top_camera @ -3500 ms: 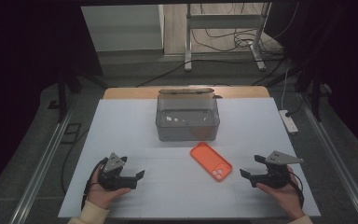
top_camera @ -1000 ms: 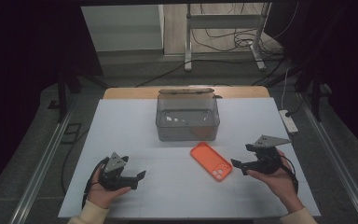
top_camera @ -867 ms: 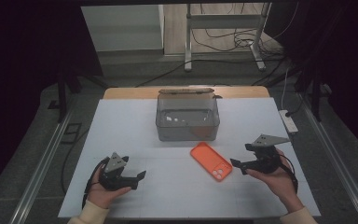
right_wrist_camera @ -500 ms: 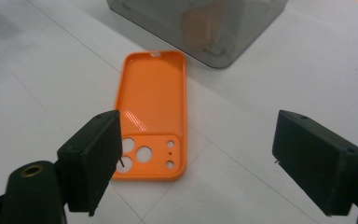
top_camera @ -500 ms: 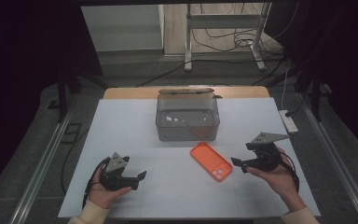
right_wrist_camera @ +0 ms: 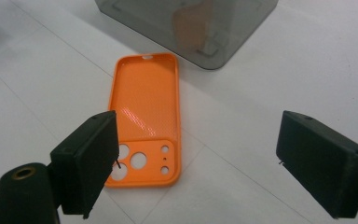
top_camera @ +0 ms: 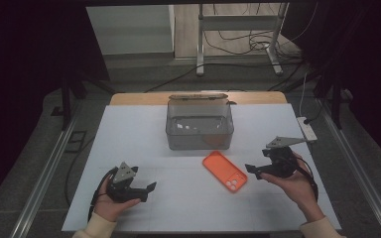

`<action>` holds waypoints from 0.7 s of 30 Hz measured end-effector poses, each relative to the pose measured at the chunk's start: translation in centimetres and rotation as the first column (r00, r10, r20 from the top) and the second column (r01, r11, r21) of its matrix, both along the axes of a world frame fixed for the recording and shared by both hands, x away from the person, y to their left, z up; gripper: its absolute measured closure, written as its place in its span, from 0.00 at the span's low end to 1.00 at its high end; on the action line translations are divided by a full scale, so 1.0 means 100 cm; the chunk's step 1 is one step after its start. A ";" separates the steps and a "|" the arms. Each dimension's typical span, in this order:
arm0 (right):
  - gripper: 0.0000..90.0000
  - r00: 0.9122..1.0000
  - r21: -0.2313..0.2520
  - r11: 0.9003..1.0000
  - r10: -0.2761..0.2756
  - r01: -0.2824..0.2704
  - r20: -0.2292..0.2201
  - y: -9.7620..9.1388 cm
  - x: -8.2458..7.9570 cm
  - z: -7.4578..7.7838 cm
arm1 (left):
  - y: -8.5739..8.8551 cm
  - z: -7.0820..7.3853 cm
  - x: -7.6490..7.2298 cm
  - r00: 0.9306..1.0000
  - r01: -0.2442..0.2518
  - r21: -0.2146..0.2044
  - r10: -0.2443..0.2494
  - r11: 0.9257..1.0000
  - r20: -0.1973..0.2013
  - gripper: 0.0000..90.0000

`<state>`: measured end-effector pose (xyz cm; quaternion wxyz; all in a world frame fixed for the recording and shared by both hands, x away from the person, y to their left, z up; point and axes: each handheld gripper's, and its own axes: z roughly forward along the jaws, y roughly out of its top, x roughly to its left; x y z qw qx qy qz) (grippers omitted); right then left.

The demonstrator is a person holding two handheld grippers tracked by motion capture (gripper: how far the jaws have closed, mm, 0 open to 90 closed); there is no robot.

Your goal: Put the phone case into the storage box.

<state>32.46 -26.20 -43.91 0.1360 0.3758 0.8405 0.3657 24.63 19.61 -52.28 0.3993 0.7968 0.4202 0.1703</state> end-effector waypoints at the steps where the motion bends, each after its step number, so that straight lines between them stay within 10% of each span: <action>1: 0.14 1.000 0.001 1.000 -0.002 0.002 -0.001 0.000 0.000 0.000 | 0.000 0.000 0.000 1.000 0.000 0.000 0.000 1.000 0.000 0.13; 21: 0.16 0.999 -0.074 0.997 0.030 -0.030 -0.013 0.015 0.011 0.000 | 0.000 0.000 0.000 1.000 0.006 0.003 -0.006 1.000 0.002 0.13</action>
